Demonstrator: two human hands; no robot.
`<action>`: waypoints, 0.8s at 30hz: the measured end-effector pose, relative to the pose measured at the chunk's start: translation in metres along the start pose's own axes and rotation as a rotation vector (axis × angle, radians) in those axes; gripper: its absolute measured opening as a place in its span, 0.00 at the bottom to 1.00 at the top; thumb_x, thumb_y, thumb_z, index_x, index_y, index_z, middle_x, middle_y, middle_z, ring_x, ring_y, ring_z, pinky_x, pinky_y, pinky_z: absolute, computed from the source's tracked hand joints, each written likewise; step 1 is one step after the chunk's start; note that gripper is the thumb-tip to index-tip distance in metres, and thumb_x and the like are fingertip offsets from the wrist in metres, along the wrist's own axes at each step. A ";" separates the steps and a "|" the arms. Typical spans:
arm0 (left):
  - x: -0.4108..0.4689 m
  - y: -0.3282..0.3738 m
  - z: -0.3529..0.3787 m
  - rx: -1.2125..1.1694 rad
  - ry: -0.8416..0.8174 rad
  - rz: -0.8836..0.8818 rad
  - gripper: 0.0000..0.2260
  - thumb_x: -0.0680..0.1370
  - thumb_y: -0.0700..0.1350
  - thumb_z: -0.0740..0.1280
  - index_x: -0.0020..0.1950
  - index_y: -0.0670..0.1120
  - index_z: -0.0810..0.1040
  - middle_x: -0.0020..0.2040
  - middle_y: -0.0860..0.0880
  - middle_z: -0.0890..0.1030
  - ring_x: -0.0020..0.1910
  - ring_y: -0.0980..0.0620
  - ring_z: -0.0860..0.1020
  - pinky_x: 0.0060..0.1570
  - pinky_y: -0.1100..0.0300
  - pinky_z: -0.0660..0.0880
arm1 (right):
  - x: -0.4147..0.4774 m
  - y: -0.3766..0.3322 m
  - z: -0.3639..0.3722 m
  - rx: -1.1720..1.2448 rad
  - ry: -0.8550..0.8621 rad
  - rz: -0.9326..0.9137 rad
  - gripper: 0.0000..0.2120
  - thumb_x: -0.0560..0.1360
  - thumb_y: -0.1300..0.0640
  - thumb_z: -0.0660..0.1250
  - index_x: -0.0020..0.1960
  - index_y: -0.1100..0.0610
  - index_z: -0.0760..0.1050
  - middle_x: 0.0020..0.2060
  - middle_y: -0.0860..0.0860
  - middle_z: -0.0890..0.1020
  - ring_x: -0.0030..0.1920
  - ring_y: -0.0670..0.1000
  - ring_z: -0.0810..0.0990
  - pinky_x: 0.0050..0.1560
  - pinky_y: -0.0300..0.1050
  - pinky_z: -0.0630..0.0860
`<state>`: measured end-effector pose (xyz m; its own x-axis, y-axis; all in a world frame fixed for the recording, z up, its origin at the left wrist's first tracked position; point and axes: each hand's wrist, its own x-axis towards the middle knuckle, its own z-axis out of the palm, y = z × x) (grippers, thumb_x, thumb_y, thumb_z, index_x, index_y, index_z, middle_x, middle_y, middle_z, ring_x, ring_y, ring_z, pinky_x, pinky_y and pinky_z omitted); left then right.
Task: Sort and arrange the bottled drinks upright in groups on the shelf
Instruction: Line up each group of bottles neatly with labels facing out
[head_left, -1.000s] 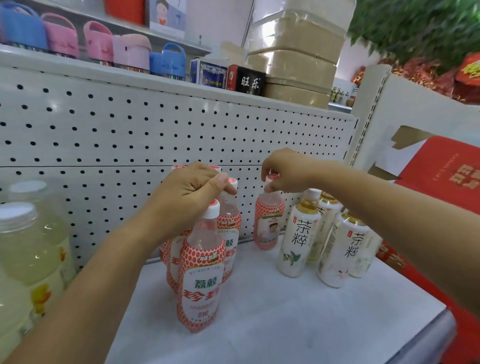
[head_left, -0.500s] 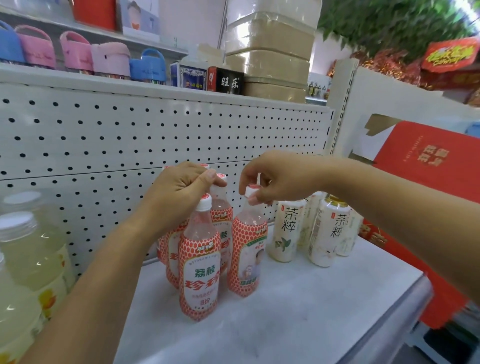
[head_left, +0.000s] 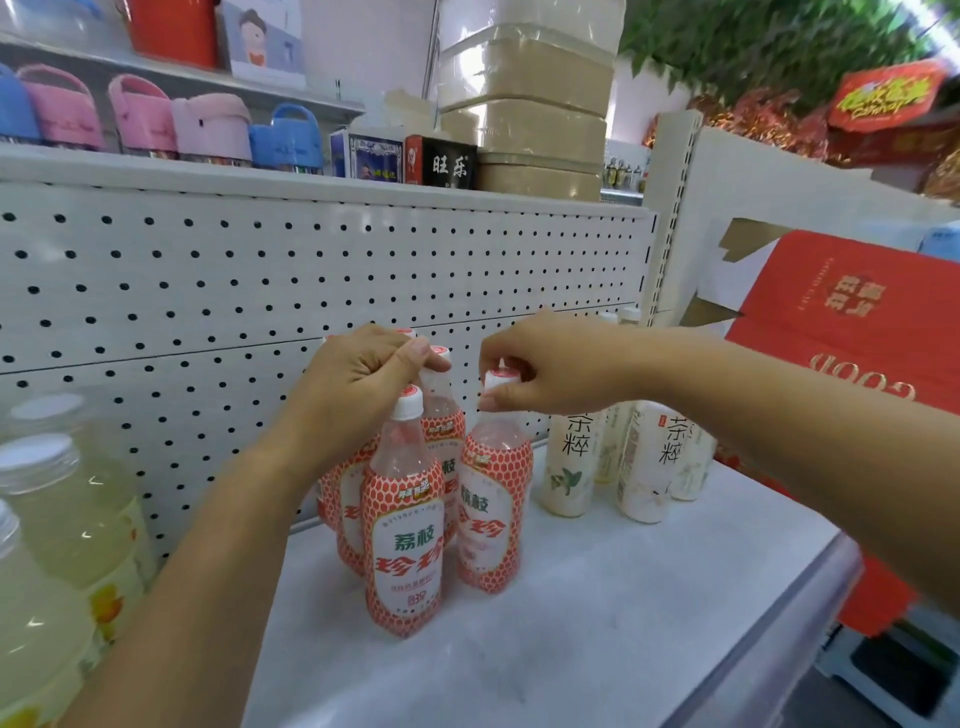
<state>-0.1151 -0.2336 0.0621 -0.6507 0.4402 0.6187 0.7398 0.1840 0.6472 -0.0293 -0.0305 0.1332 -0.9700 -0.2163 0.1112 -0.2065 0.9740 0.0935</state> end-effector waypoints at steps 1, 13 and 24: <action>0.000 0.001 0.000 -0.009 0.002 -0.008 0.15 0.84 0.52 0.62 0.47 0.52 0.87 0.54 0.56 0.84 0.61 0.61 0.78 0.63 0.51 0.74 | -0.003 0.000 -0.004 0.040 -0.037 -0.032 0.14 0.79 0.42 0.66 0.60 0.49 0.76 0.43 0.43 0.76 0.43 0.44 0.75 0.41 0.40 0.71; -0.004 0.017 -0.003 0.027 -0.037 -0.036 0.15 0.76 0.54 0.62 0.58 0.55 0.83 0.55 0.60 0.83 0.53 0.56 0.81 0.57 0.50 0.78 | 0.002 -0.014 0.003 0.212 -0.010 -0.016 0.10 0.78 0.53 0.72 0.58 0.48 0.76 0.41 0.44 0.83 0.38 0.41 0.86 0.44 0.40 0.80; -0.003 0.015 -0.005 0.104 -0.057 -0.080 0.13 0.83 0.44 0.61 0.62 0.54 0.81 0.59 0.59 0.82 0.57 0.59 0.78 0.57 0.58 0.76 | 0.004 -0.009 0.016 0.318 0.092 -0.035 0.21 0.75 0.51 0.74 0.66 0.51 0.75 0.46 0.46 0.85 0.41 0.42 0.85 0.50 0.44 0.83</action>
<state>-0.1034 -0.2365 0.0724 -0.6997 0.4688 0.5391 0.7016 0.3089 0.6421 -0.0330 -0.0395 0.1169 -0.9488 -0.2415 0.2038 -0.2838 0.9349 -0.2132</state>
